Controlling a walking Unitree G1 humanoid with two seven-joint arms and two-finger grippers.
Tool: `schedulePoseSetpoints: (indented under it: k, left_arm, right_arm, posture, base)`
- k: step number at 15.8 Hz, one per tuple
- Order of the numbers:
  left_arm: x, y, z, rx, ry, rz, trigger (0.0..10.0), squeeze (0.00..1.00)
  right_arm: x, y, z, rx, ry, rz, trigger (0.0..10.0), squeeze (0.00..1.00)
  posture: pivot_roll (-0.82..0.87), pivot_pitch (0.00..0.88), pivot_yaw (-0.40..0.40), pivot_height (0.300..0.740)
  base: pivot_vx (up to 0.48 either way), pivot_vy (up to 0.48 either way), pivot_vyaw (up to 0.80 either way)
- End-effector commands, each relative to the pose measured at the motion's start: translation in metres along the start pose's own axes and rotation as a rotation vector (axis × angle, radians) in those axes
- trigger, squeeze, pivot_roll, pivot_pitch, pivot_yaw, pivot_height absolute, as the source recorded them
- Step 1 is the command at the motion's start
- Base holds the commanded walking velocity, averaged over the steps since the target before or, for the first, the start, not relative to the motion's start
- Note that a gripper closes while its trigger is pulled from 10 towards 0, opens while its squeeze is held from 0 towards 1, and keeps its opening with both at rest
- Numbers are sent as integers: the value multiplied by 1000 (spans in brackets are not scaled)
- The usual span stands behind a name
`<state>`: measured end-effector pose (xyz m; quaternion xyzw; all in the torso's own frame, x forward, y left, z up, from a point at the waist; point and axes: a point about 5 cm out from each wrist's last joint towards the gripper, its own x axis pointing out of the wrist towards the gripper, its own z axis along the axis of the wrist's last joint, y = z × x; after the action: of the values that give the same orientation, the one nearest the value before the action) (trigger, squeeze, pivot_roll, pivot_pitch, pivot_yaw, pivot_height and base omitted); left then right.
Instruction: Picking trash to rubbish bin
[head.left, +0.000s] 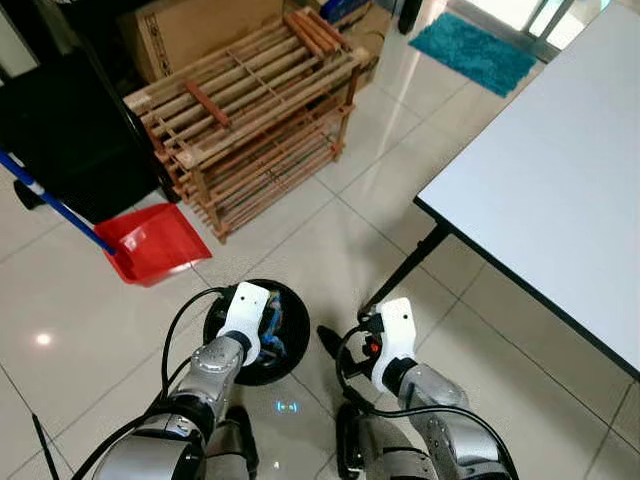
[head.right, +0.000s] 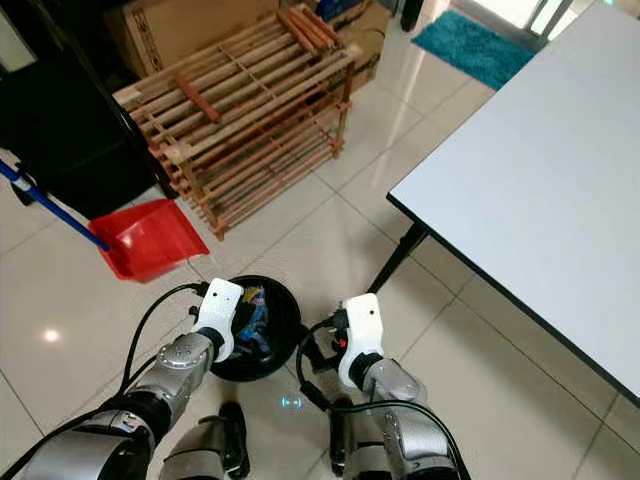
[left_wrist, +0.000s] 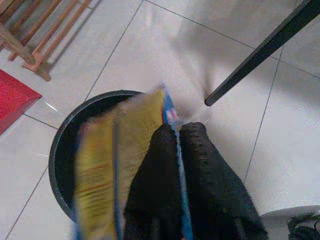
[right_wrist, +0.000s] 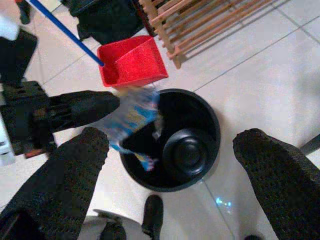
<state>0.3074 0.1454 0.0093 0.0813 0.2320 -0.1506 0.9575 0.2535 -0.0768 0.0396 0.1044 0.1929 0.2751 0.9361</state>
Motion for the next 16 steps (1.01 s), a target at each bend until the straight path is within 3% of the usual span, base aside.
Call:
schedulePoseSetpoints:
  k: [1,7,8,9,14,15,16]
  left_arm:
    - [-1,-2,-4,-4,16,-9,10000,1000]
    - [-2,4,-6,-4,26,9,10000,1000]
    - [-2,5,-6,5,29,16,10000,773]
    - [-3,5,-7,12,32,25,10000,0]
    - [-16,25,-29,-22,75,157,10000,0]
    - [-29,36,-51,-86,113,214,10000,0]
    - [-35,40,-59,-114,129,240,10000,0]
  right_arm:
    - [-1,8,-8,45,20,24,10000,0]
    - [-2,12,-7,50,31,38,10000,0]
    - [-2,12,-7,52,34,38,10000,0]
    - [-2,11,-8,53,37,37,10000,0]
    - [3,-11,-16,54,45,-98,10000,0]
    - [1,-32,-29,39,89,-218,10000,0]
    - [-2,-41,-34,14,112,-271,10000,0]
  posture:
    - [-170,354,-74,740]
    - [-162,356,-75,740]
    - [-156,354,-74,740]
    - [-154,353,-73,740]
    - [-115,299,-55,740]
    - [-75,256,-54,740]
    - [-69,250,-53,740]
  base:
    - [0,0,0]
    - [0,0,0]
    - [0,0,0]
    - [0,0,0]
    - [0,0,0]
    - [0,0,0]
    - [0,0,0]
